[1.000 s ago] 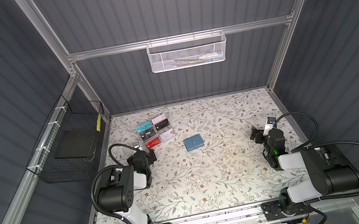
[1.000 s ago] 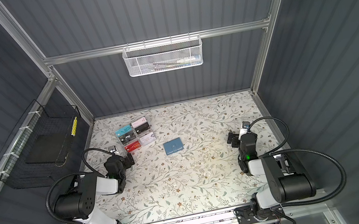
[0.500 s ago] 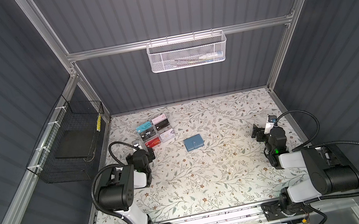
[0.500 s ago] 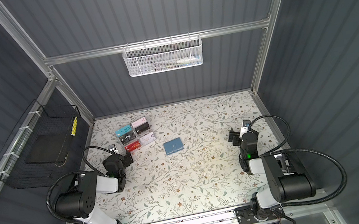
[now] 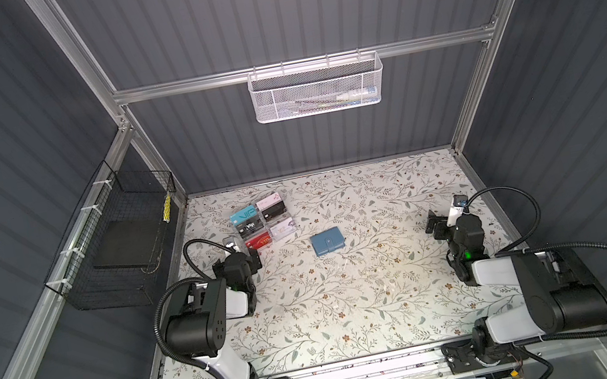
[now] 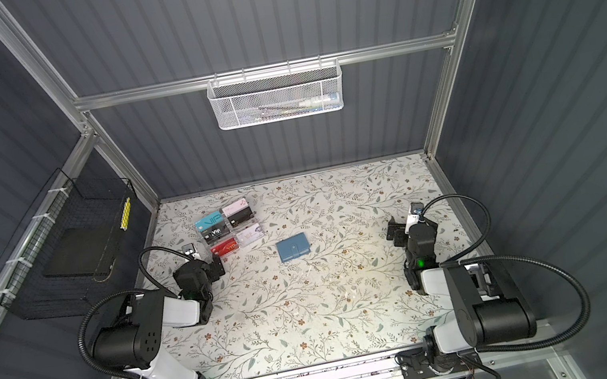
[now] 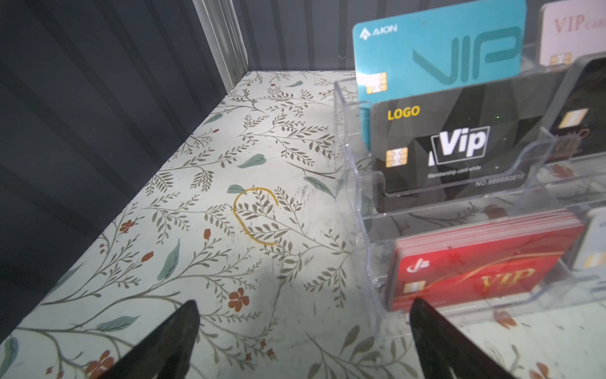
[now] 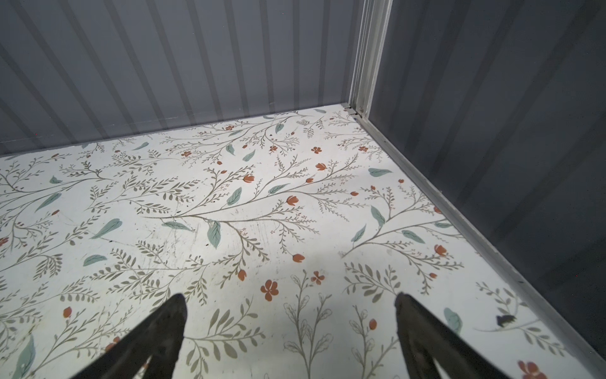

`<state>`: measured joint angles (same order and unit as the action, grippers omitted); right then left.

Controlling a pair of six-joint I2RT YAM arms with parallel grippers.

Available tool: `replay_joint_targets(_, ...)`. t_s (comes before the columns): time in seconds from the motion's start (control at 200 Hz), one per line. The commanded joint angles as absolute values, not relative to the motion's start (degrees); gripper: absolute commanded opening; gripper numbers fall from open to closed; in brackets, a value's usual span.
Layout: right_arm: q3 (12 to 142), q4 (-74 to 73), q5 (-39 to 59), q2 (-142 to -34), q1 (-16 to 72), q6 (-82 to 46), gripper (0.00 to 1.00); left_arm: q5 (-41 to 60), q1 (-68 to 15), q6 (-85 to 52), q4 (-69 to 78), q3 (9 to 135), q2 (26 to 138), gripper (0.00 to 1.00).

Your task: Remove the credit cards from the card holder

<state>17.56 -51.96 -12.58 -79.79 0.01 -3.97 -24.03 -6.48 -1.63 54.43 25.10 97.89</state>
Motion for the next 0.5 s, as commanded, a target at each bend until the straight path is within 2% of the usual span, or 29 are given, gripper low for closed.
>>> replay_joint_targets(0.0, 20.7, -45.2, -18.0, -75.8, 1.2, -4.0, 0.99, -25.7, -6.9, -0.8, 55.0, 24.9, 95.5, 1.0)
replay_joint_targets(0.2, 26.0, -24.5, -25.1, -65.7, 1.7, -12.2, 0.99, -34.4, -8.7, -2.5, 41.6, 28.4, 86.9, 1.0)
replay_joint_targets(0.285, 27.1, -19.4, -27.1, -60.1, 1.6, -18.8, 0.99, -34.3, -9.0, -6.2, 35.1, 30.6, 83.7, 1.0)
replay_joint_targets(0.38, 26.1, -18.8, -22.8, -55.3, 1.5, -25.6, 0.99, -31.6, -9.7, -11.4, 28.1, 32.7, 80.8, 1.0)
replay_joint_targets(0.495, 25.5, -20.6, -11.7, -53.7, 1.4, -24.8, 0.99, -27.2, -11.1, -17.2, 19.5, 34.7, 76.2, 1.0)
